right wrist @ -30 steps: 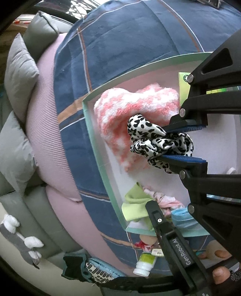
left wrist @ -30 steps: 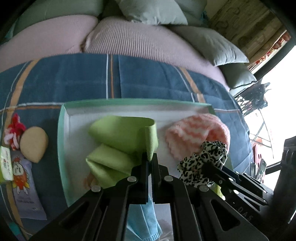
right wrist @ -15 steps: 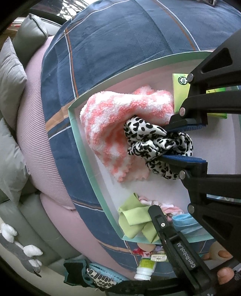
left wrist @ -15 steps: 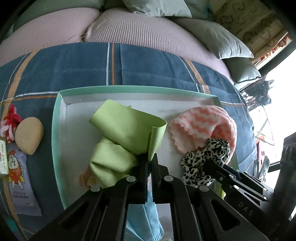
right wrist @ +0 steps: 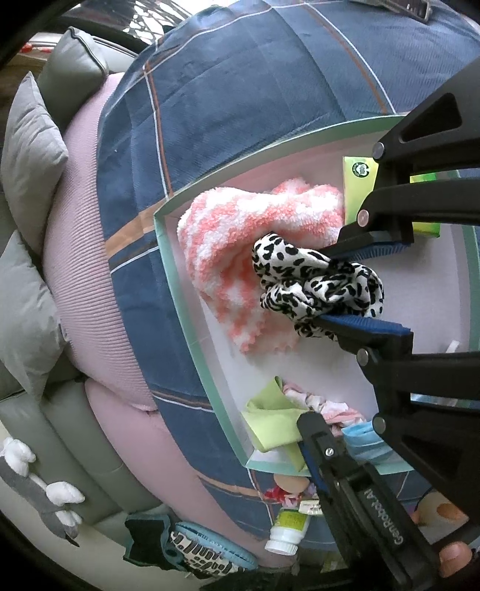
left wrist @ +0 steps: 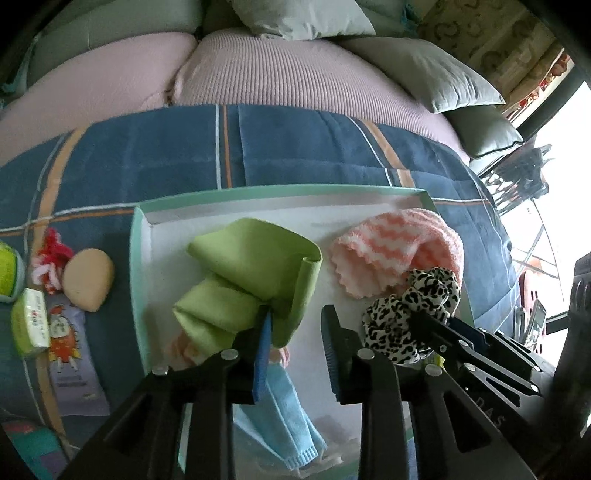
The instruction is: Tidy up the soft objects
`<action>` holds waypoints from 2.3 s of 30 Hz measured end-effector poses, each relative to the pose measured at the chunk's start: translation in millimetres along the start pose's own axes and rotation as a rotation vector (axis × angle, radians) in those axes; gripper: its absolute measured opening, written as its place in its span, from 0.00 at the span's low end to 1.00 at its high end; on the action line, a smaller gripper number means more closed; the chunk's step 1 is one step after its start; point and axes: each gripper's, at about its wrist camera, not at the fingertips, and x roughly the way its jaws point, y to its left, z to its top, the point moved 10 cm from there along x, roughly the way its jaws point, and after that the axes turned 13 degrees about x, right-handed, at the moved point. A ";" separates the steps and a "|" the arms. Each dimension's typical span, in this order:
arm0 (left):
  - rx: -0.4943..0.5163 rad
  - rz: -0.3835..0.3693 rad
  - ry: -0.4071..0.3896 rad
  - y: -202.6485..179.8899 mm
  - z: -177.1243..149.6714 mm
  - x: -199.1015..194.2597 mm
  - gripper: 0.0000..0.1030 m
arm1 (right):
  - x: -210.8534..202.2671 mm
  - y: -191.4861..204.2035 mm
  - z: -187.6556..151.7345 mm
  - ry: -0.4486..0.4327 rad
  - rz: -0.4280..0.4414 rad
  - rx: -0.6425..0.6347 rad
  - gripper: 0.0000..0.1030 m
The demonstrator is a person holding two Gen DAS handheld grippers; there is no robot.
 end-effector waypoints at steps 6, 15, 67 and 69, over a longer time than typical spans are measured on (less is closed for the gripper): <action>-0.005 -0.002 -0.023 -0.7 0.6 -18.5 0.36 | -11.3 1.1 0.7 -0.019 0.004 -0.009 0.36; -0.003 0.058 -0.026 5.6 2.5 -22.9 0.54 | -9.1 -0.3 0.7 -0.019 -0.036 -0.021 0.40; -0.320 0.571 -0.155 163.5 -30.3 -131.5 0.89 | -36.8 106.4 -15.5 -0.164 0.108 -0.207 1.00; -0.350 0.570 -0.133 170.4 -38.1 -136.0 0.89 | -33.6 115.0 -21.5 -0.150 0.116 -0.224 1.00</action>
